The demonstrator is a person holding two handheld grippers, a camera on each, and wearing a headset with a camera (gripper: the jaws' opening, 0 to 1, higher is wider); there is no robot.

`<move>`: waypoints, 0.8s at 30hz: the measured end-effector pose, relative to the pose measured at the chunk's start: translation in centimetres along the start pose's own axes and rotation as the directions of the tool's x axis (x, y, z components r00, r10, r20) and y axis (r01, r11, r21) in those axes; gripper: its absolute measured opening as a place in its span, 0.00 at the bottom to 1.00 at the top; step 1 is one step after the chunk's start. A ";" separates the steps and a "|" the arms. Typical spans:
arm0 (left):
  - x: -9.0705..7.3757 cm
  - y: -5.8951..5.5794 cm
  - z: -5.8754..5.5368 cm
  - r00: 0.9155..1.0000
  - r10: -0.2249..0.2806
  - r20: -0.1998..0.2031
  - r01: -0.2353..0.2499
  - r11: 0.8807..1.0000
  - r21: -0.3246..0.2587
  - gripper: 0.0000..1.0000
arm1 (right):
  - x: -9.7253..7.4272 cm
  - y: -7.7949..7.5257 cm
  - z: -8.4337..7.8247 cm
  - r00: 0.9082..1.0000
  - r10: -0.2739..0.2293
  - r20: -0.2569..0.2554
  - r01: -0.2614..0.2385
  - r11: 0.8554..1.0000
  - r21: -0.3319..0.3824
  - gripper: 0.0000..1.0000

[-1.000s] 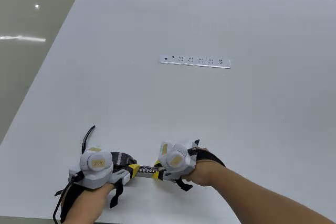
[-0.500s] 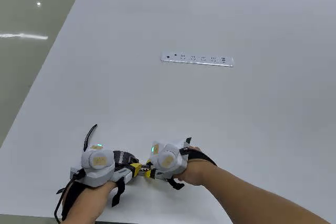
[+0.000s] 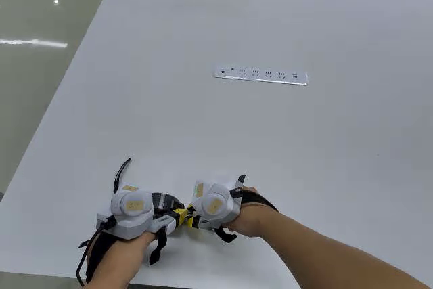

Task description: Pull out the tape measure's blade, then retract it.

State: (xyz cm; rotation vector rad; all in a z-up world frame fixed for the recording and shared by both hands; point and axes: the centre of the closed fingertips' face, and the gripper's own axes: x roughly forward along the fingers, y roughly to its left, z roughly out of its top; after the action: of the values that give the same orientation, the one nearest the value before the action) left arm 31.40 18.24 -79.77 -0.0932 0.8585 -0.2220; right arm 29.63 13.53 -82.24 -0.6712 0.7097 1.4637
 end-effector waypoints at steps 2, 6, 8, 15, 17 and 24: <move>0.0 0.0 0.0 1.000 0.001 0.001 -0.001 1.000 -0.002 0.60 | 0.1 0.0 0.1 1.000 -0.001 -0.001 0.001 1.000 -0.002 0.14; 0.0 0.1 0.0 1.000 0.001 0.000 -0.001 1.000 0.000 0.60 | 0.3 0.0 0.3 1.000 0.001 -0.002 -0.001 1.000 -0.007 0.14; 0.0 0.1 0.0 1.000 0.001 0.001 -0.001 1.000 -0.001 0.60 | 0.3 -0.1 0.3 1.000 0.004 -0.003 -0.004 1.000 -0.009 0.14; 0.0 0.1 0.0 1.000 0.003 0.003 -0.003 1.000 -0.001 0.60 | 0.4 0.0 0.2 1.000 0.011 -0.003 -0.012 1.000 -0.023 0.14; 0.0 0.1 0.0 1.000 0.003 0.004 -0.003 1.000 0.001 0.60 | 0.3 0.1 0.3 1.000 0.014 -0.001 -0.014 1.000 -0.028 0.14; 0.0 0.1 -0.1 1.000 0.005 0.005 -0.005 1.000 0.003 0.60 | 0.3 0.1 0.3 1.000 0.010 0.001 -0.010 1.000 -0.026 0.14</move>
State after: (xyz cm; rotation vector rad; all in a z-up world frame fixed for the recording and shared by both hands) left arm 31.35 18.32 -79.84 -0.0882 0.8533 -0.2181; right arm 29.50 13.93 -82.28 -0.6874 0.6952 1.4849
